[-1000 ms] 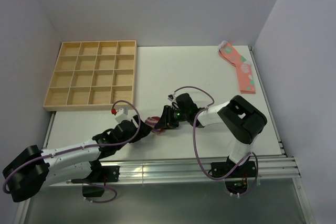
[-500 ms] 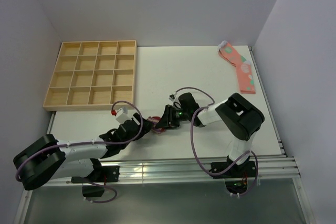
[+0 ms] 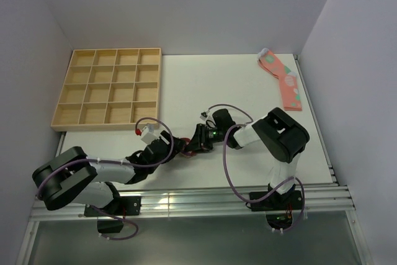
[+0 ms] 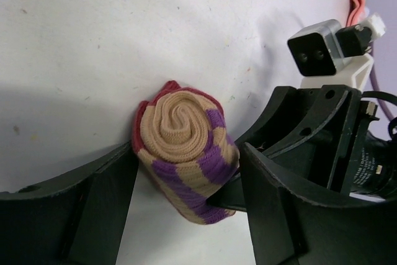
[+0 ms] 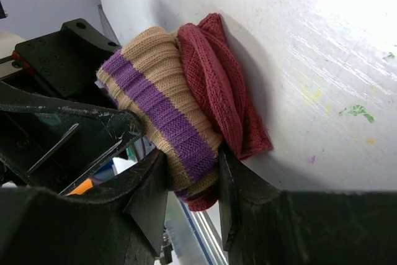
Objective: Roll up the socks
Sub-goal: Pick up the sock at the center of the board.
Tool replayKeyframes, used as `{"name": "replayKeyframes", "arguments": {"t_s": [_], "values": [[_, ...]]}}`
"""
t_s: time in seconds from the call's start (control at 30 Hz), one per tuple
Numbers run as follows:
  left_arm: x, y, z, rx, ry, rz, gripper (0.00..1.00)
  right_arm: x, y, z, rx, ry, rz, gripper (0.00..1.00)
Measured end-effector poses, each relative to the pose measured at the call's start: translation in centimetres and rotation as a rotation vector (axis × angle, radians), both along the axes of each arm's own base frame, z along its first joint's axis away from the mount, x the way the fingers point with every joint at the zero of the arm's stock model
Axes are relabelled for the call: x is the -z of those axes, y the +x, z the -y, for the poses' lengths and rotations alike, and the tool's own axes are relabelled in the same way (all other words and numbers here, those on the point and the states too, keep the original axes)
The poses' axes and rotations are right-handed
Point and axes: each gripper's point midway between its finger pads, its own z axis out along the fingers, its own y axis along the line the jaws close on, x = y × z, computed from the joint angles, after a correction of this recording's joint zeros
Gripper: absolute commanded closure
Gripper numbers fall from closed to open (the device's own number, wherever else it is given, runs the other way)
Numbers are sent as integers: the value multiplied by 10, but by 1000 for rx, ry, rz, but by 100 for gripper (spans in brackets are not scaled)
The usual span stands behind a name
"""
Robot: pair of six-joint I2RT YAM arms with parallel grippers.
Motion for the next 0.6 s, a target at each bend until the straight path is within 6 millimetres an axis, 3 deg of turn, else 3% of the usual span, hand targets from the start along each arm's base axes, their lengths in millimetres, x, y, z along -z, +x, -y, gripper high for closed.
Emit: {"name": "replayKeyframes", "arguments": {"t_s": [0.6], "values": [[1, 3, 9, -18, -47, 25, 34, -2, -11, 3, -21, 72, -105, 100]]}}
